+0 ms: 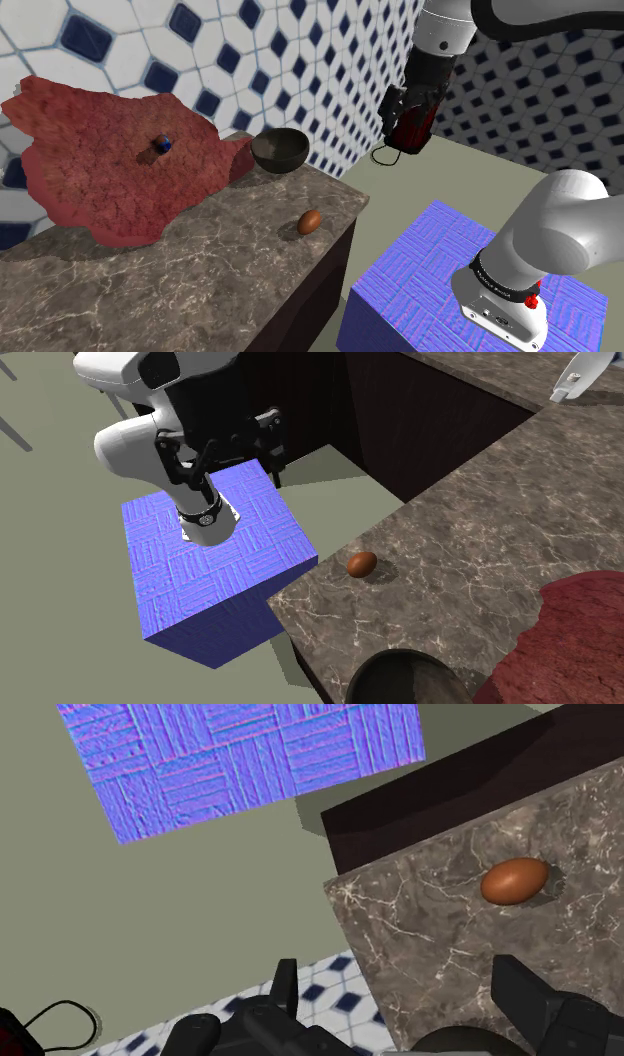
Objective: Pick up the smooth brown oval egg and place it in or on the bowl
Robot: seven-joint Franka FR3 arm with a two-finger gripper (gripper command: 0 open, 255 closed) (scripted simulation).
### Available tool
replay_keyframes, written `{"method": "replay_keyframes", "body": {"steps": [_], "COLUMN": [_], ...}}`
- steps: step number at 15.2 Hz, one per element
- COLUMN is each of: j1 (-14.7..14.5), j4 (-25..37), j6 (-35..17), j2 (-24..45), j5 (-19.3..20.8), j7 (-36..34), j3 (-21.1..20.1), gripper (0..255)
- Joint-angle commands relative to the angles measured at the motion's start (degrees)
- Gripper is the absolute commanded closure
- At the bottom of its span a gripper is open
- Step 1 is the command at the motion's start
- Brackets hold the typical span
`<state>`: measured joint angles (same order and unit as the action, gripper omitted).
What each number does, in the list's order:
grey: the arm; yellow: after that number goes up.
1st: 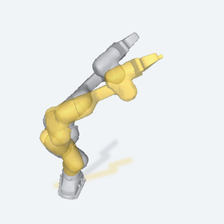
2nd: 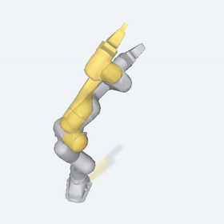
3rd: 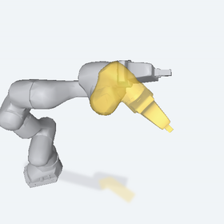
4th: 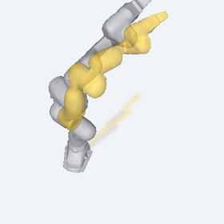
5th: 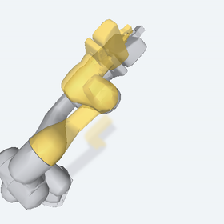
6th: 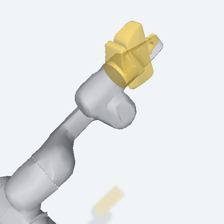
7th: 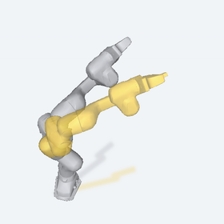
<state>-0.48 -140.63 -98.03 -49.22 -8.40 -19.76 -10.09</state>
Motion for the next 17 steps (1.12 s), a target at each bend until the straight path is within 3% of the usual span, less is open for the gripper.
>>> {"method": "replay_keyframes", "body": {"steps": [1, 10, 14, 17], "j1": [0.15, 2.39, 5.71, 9.72], "j4": [-1.78, -4.73, -3.24, -1.06], "j6": [-2.65, -16.50, -22.69, -27.00], "j2": [0.41, 9.98, 17.44, 24.25], "j5": [-1.24, -5.29, -4.38, -1.48], "j7": [-4.23, -23.82, -33.54, -41.90], "j3": [-3.18, -19.55, -27.73, -34.54], "gripper": [0, 0, 0, 0]}}
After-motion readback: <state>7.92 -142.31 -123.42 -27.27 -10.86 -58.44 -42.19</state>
